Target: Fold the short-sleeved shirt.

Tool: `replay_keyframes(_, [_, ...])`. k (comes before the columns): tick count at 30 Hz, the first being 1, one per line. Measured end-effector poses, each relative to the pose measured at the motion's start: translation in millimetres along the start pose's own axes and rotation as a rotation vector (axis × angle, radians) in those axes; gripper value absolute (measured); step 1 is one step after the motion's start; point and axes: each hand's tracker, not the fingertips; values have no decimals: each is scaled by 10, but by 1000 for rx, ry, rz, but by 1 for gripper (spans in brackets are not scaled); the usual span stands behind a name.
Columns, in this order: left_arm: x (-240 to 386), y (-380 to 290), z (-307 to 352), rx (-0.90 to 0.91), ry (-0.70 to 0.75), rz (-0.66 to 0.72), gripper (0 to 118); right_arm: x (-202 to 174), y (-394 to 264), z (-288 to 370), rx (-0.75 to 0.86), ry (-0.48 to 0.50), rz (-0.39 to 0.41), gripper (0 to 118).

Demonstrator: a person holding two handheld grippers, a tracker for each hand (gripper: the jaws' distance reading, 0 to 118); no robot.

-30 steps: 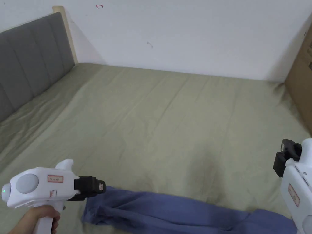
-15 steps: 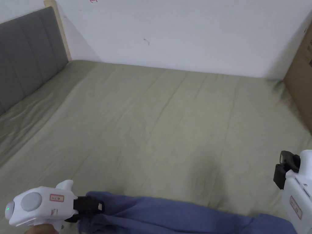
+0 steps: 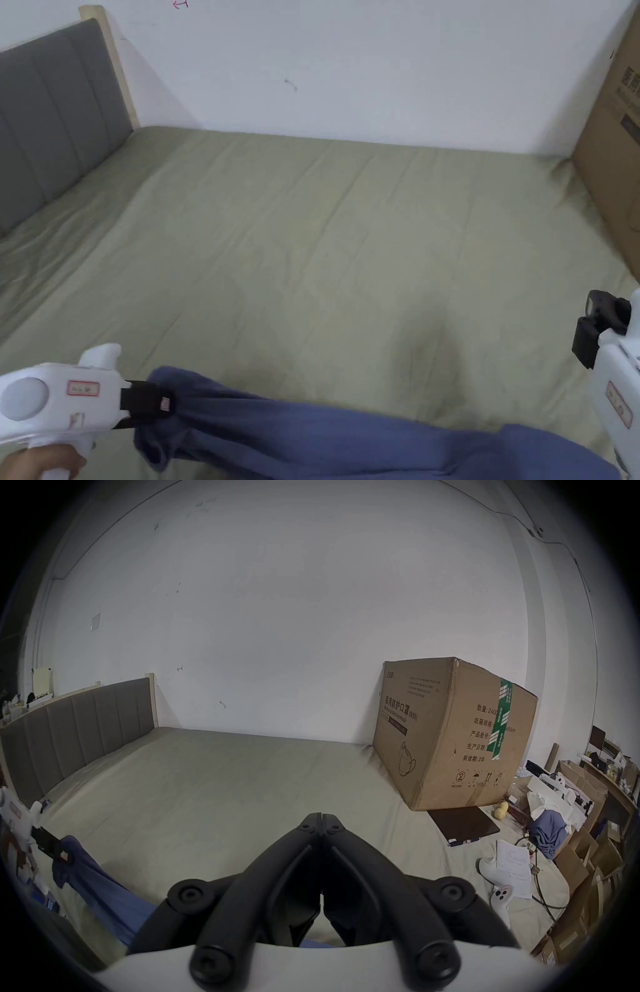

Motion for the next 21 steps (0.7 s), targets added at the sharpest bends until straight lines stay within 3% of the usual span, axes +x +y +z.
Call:
replay_keyframes(5, [-62,59,344,24,143,-24,10,49,8,52,13,13,-9,0])
replay_keyframes(9, [254,2,410,52,206,-63,10,96,-4,88,27,11,-11,0])
replay_keyframes(21, [1674,-302,-480,-51,3,-173,10,206,-12,209,50,15,-25,0])
